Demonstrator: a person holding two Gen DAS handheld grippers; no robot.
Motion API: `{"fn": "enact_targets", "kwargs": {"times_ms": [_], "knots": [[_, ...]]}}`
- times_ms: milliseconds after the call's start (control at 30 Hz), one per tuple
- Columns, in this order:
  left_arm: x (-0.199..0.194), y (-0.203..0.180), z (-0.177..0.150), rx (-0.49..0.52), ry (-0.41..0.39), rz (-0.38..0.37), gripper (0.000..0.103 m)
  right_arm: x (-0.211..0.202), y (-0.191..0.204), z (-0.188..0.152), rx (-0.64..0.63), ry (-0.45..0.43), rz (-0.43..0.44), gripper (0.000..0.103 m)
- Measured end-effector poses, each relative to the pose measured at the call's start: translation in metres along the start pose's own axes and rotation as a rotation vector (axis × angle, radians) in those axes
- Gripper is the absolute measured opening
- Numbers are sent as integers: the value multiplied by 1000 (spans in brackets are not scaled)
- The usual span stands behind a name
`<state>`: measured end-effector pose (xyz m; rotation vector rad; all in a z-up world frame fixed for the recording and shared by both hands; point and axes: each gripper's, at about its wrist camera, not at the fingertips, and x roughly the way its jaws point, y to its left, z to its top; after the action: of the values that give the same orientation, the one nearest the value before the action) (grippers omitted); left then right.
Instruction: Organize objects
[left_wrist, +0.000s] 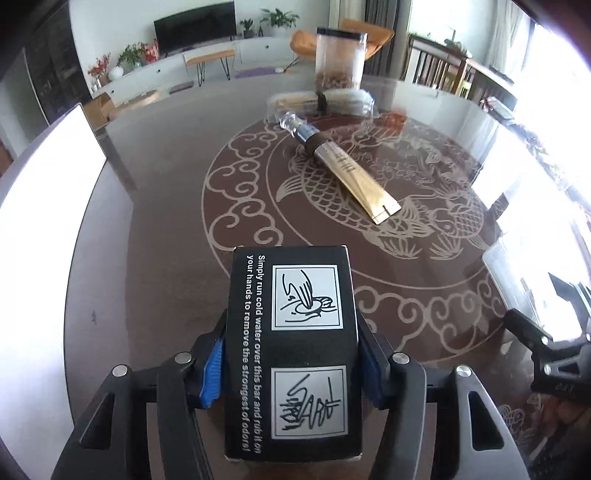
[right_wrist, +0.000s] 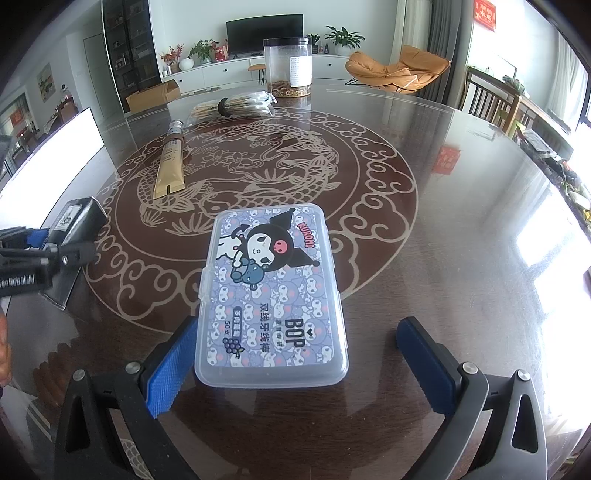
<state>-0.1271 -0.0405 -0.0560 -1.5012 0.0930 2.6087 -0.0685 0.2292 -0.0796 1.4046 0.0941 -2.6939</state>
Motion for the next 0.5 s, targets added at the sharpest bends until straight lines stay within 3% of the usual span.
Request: {"fn": "enact_targets", "kwargs": {"times_ms": [200,300,333,367,400,467,500], "knots": [[-22,6,-37,-32,-36,-23,58,1,1,1,-2,7,0,103],[-31,6,-57,-33,-48,-27,58,6,2,13,-6,144,6,103],[-34,5,-63,-32,-51,-28,58,9,4,18,-4,198,18,97],[-38,7,-65,-37,-55,-33,58,8,4,23,9,222,55,85],[-41,8,-64,-45,-61,-41,58,3,6,27,10,211,48,61],[-54,10,-67,-67,-91,-60,58,-1,9,31,5,225,22,61],[-61,12,-68,-75,-105,-64,58,-8,11,32,25,209,55,61]]}}
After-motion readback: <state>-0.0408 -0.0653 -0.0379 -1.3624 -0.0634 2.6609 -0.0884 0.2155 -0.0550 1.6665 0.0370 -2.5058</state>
